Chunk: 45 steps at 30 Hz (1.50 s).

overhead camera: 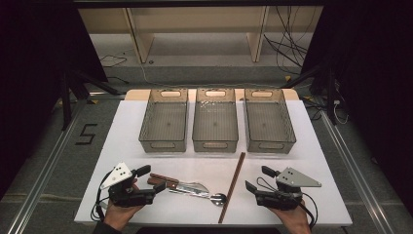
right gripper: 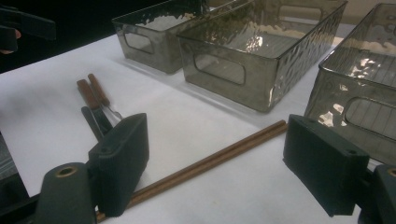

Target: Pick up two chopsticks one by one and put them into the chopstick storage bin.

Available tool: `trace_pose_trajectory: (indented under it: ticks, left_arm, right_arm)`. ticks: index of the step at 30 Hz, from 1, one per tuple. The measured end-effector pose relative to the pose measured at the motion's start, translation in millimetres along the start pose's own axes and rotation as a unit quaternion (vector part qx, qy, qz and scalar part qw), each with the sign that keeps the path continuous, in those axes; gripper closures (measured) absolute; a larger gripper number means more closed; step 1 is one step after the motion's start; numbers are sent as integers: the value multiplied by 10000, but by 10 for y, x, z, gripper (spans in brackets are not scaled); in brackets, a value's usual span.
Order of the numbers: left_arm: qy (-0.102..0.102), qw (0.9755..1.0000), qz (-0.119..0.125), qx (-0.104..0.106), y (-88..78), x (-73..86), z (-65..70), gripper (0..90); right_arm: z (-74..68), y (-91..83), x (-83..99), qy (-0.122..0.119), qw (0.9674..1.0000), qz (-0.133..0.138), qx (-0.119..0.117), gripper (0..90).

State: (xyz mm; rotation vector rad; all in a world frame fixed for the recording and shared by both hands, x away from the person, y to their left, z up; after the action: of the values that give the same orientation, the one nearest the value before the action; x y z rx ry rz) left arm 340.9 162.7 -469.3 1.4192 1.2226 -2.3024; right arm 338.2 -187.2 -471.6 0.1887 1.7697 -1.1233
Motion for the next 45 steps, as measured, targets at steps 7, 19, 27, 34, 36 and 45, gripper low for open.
trace_pose_trajectory:
  ticks: [7, 19, 27, 34, 36, 45]
  left_arm:
    - [0, 10000, 10, -14, -8, 0, -7, 157]
    - [-22, 10000, 21, -35, -9, -1, -20, 156]
    - [-33, 10000, 21, -29, -1, -7, -22, 156]
    - [-32, 10000, 27, -26, -10, -5, -29, 157]
    - [-35, 10000, 31, -22, -13, -7, -27, 157]
    - [-34, 10000, 31, -28, -12, -9, -27, 157]
  right_arm:
    - [-13, 3, -14, -47, 10000, -71, -8, 234]
    - [23, 83, -74, -98, 9972, -713, 191, 288]
    - [5, 312, -180, -191, 9897, -1410, 137, 585]
    - [-89, 545, -155, -496, 9824, -1798, -121, 766]
    - [-96, 603, -139, -523, 9809, -1866, -170, 806]
    - [-86, 801, -38, -572, 9745, -2151, -282, 900]
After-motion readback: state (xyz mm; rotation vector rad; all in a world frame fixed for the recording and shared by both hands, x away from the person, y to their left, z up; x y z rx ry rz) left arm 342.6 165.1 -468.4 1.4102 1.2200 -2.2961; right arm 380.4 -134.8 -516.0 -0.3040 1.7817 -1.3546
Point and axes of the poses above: each handheld gripper's, and its own axes: y roughly forward along the jaws, x roughly out of its underside, z roughly to its right, the point moved 7 cm from there along y, roughly forward along the jaws, and after that the axes turned 13 degrees about -z, right-handed, at the moved point
